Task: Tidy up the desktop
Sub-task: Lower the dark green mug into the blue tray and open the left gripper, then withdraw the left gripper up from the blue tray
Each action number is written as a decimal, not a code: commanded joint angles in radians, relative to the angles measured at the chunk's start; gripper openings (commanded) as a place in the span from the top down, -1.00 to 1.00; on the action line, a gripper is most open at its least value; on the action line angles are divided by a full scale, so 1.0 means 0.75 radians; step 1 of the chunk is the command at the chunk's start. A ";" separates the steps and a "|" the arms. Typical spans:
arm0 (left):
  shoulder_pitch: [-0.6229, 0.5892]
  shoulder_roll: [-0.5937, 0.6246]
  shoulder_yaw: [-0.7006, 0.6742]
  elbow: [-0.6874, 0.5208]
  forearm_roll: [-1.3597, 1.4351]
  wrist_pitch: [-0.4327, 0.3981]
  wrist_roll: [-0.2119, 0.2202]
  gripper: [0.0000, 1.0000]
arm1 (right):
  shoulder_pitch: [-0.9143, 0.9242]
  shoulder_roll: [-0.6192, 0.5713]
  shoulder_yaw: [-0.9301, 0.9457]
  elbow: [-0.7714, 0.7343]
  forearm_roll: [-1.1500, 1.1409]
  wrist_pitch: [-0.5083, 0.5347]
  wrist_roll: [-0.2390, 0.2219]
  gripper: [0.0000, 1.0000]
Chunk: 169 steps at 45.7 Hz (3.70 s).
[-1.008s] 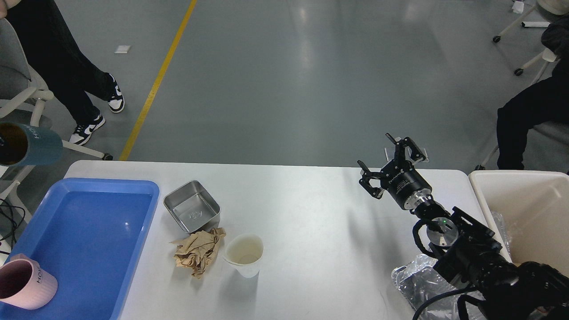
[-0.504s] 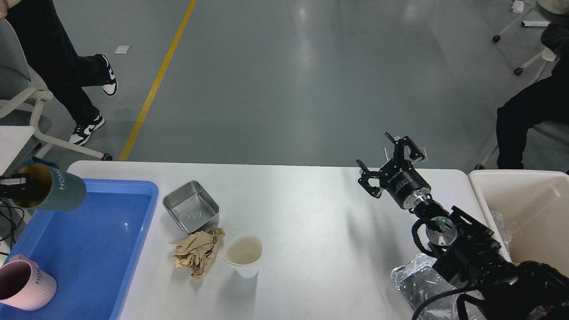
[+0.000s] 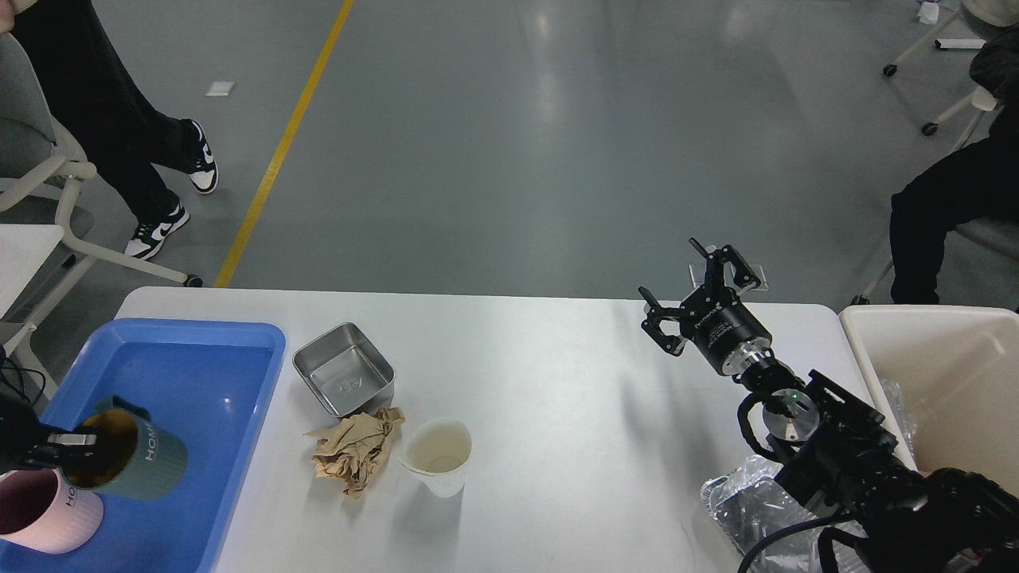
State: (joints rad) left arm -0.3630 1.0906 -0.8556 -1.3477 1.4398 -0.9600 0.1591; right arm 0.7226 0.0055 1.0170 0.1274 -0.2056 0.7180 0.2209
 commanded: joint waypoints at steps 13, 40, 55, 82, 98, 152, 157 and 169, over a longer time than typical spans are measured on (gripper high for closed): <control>0.042 -0.016 0.210 0.022 0.005 0.000 -0.001 0.92 | -0.012 -0.003 0.000 0.000 0.000 0.004 0.000 -1.00; 0.048 -0.073 0.255 0.126 0.009 0.108 -0.004 0.89 | -0.029 -0.005 0.000 0.000 0.000 0.008 0.002 -1.00; 0.044 -0.108 0.257 0.171 0.009 0.165 -0.004 0.87 | -0.029 -0.005 0.000 0.000 0.000 0.008 0.002 -1.00; 0.024 -0.125 0.235 0.189 -0.013 0.165 -0.024 -0.22 | -0.027 -0.003 0.000 0.000 0.000 0.008 0.002 -1.00; -0.158 0.053 0.188 0.151 -0.269 0.000 -0.018 -0.89 | -0.014 -0.003 0.000 0.000 0.000 0.006 0.000 -1.00; -0.580 0.094 -0.035 0.007 -0.529 0.000 0.136 -0.89 | -0.004 -0.011 -0.002 0.002 -0.002 0.004 -0.002 -1.00; -0.551 0.086 -0.025 0.089 -0.529 0.000 0.134 -0.89 | -0.006 -0.011 -0.002 0.000 -0.002 0.004 -0.002 -1.00; -0.463 -0.043 -0.013 0.204 -0.627 0.318 0.078 -0.93 | -0.008 -0.003 -0.002 0.000 -0.012 0.002 0.000 -1.00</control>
State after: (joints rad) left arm -0.7311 1.0980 -0.8665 -1.2208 1.0284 -0.8997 0.2354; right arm 0.7170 0.0012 1.0157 0.1275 -0.2125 0.7210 0.2197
